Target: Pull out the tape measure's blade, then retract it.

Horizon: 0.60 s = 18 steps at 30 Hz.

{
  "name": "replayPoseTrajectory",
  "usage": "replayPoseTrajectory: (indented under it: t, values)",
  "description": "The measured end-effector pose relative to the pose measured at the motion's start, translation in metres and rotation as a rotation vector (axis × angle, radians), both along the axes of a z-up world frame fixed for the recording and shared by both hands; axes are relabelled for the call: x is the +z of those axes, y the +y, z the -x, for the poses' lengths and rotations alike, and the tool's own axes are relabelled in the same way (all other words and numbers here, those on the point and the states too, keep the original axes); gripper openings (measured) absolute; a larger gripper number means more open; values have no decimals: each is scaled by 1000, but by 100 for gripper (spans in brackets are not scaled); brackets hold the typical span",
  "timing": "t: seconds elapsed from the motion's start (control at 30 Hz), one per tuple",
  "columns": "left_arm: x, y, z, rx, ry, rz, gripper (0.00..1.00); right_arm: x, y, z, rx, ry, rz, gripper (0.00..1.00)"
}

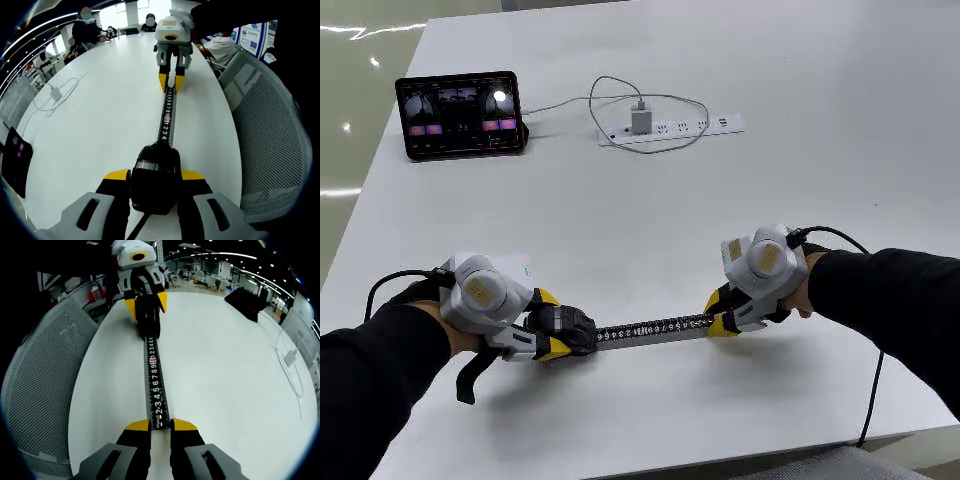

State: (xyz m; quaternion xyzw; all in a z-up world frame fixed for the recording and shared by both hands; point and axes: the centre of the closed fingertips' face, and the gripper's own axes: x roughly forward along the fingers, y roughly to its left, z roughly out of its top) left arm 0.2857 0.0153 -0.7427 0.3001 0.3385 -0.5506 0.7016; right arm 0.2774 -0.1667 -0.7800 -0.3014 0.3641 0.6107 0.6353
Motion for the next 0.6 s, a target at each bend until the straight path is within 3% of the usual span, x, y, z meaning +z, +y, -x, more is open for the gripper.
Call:
replayPoseTrajectory:
  t: [0.6]
  values:
    - [1,0,1,2,-1,-2,30,0,-7,0,-9,2,5,10]
